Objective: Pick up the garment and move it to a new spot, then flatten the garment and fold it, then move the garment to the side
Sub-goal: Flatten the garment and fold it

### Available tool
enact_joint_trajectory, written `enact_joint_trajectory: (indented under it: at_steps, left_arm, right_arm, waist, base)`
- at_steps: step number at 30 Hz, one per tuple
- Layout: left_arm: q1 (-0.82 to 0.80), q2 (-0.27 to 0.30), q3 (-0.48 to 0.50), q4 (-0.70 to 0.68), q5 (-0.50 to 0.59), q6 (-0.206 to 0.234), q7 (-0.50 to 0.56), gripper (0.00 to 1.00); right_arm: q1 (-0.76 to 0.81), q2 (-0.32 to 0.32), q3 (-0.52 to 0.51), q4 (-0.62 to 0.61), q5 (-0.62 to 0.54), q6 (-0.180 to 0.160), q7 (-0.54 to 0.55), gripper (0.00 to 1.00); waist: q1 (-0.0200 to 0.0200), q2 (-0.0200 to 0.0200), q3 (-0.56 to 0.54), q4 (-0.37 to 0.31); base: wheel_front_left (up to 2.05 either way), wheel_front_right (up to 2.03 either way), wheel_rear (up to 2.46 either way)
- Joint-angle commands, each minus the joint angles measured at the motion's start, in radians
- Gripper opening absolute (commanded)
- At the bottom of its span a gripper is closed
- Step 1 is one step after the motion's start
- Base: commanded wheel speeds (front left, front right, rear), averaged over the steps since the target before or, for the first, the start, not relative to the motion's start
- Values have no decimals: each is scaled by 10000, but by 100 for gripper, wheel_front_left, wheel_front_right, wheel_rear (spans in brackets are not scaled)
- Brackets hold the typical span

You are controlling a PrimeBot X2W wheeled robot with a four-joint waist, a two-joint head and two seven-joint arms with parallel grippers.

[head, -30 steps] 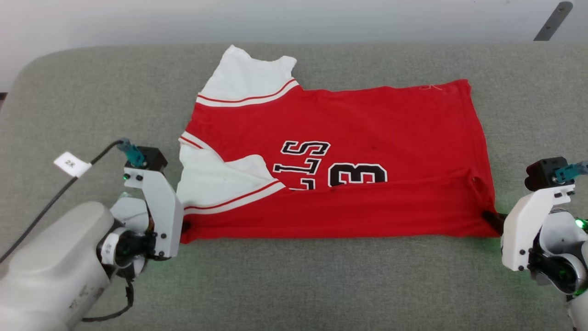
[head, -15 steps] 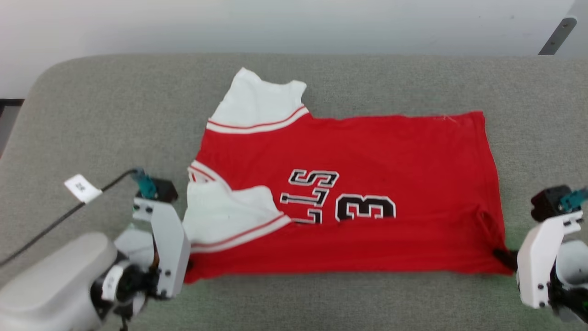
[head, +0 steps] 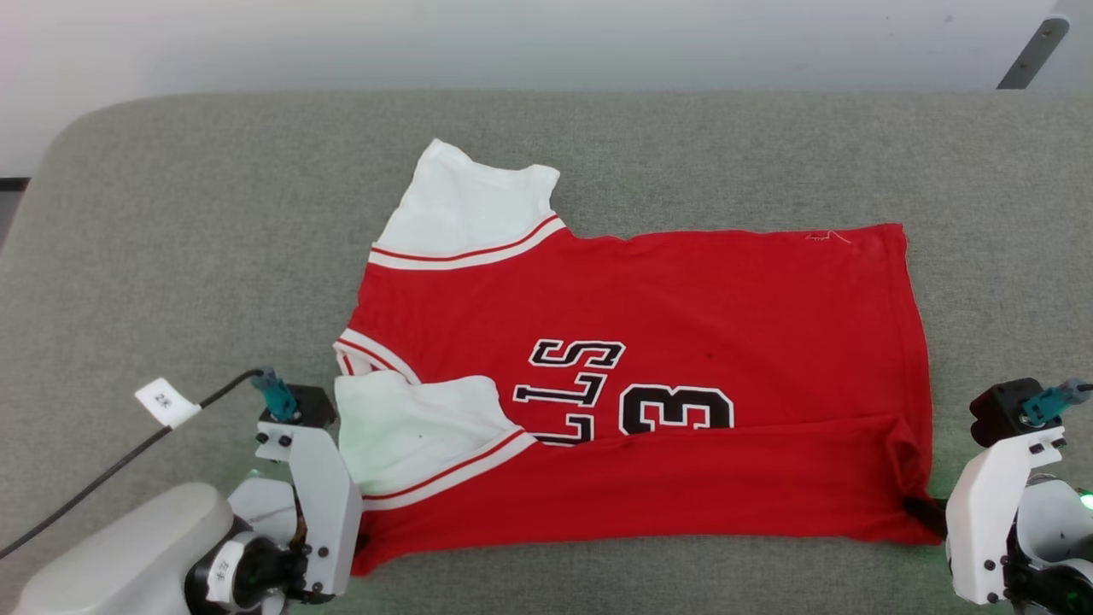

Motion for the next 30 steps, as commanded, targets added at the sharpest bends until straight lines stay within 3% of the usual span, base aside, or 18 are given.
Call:
enact_joint_trajectory:
  at_steps: [1, 2, 3, 4, 5, 7, 8, 9, 10, 20, 24, 30]
  left_arm:
    - [170, -153, -14, 180, -100, -90, -63, 15]
    - [194, -220, -25, 313, -108, -151, -110, 23]
    - [193, -266, -26, 416, -106, -179, -148, 45]
    - [176, -314, -19, 533, -99, -229, -194, 80]
    - [138, -342, -10, 613, -103, -253, -207, 100]
    - [-10, -304, 53, 742, -72, -299, -236, 100]
    - [-90, -249, 76, 767, 12, -306, -265, 100]
    - [-169, -193, 116, 769, 66, -338, -268, 100]
    - [-238, -138, 166, 779, 25, -302, -222, 100]
    - [-1634, 517, 786, 360, 440, -227, -142, 100]
    - [-2405, 450, 1035, 580, 888, -546, -563, 100]
    - [-3497, 98, 1269, 1672, 1622, -1331, -1571, 100]
  right_arm:
    - [5, 98, 72, 136, -77, -11, -17, 0]
    - [-13, 142, 121, 191, -121, -11, -20, 0]
    - [-35, 168, 173, 211, -171, -11, -30, 0]
    - [-68, 209, 203, 232, -169, -11, -70, 0]
    - [-114, 233, 224, 245, -158, -11, -80, 0]
    - [-196, 203, 231, 231, -217, -11, -159, 36]
    - [-209, 166, 248, 214, -212, -11, -161, 44]
    - [-232, 101, 255, 189, -246, -11, -178, 64]
    - [-253, 63, 221, 171, -287, -13, -218, 100]
    - [-356, 101, -297, -680, -326, -11, -554, 100]
    - [-549, 370, -977, -1330, -616, -11, -1333, 100]
    - [-876, 1099, -1627, -2418, -1369, -11, -3325, 100]
  waist:
    - [0, 0, 34, -31]
    - [0, 0, 49, -45]
    - [0, 0, 76, -65]
    - [0, 0, 96, -77]
    - [0, 0, 110, -87]
    - [0, 0, 139, -115]
    - [0, 0, 149, -134]
    - [0, 0, 155, -149]
    - [0, 0, 153, -162]
    - [0, 0, 250, -507]
    - [0, 0, 426, -736]
    - [0, 0, 791, -1221]
  base:
    - [0, 0, 0]
    - [0, 0, 0]
    - [0, 0, 0]
    - [0, 0, 0]
    - [0, 0, 0]
    - [0, 0, 0]
    - [0, 0, 0]
    - [0, 0, 0]
    - [0, 0, 0]
    - [0, 0, 0]
    - [0, 0, 0]
    - [0, 0, 0]
